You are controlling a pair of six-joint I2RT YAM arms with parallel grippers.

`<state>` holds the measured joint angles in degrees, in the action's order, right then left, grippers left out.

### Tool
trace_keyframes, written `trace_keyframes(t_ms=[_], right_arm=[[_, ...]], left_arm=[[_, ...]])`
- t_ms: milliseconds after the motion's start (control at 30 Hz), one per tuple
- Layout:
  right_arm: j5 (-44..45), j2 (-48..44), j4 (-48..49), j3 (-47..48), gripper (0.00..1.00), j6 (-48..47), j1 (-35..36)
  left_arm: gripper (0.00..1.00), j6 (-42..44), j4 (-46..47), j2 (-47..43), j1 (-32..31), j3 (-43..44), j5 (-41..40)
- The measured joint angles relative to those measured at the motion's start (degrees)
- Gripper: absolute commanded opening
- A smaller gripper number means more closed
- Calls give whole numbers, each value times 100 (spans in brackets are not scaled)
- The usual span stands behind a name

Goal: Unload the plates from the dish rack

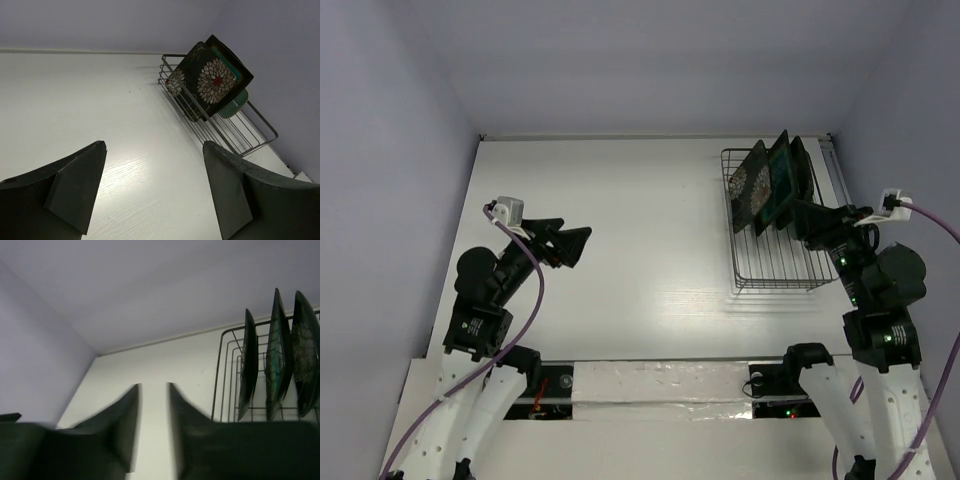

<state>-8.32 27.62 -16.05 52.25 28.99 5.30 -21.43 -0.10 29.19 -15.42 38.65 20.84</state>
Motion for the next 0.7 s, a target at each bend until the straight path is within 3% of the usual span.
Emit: trace_keyframes(t_ms=[67, 133, 167, 200, 333, 500, 700], right_arm=[[-92, 168, -17, 68, 11, -31, -2], [-162, 352, -26, 166, 0, -72, -2], [-173, 433, -22, 210, 0, -87, -2], [-179, 525, -11, 249, 0, -107, -2], [-177, 828, 13, 258, 0, -173, -2], [179, 1517, -186, 463, 0, -372, 227], [1250, 2942, -629, 1327, 0, -708, 791]], left_arm=[[67, 11, -24, -17, 0, 0, 0], [51, 28, -24, -28, 0, 0, 24], [44, 28, -22, -31, 0, 0, 44], [30, 39, -17, -31, 0, 0, 83], [2, 17, 4, -68, 0, 0, 164], [0, 31, -2, -83, 0, 0, 61], [0, 28, -68, -81, 4, 0, -151]])
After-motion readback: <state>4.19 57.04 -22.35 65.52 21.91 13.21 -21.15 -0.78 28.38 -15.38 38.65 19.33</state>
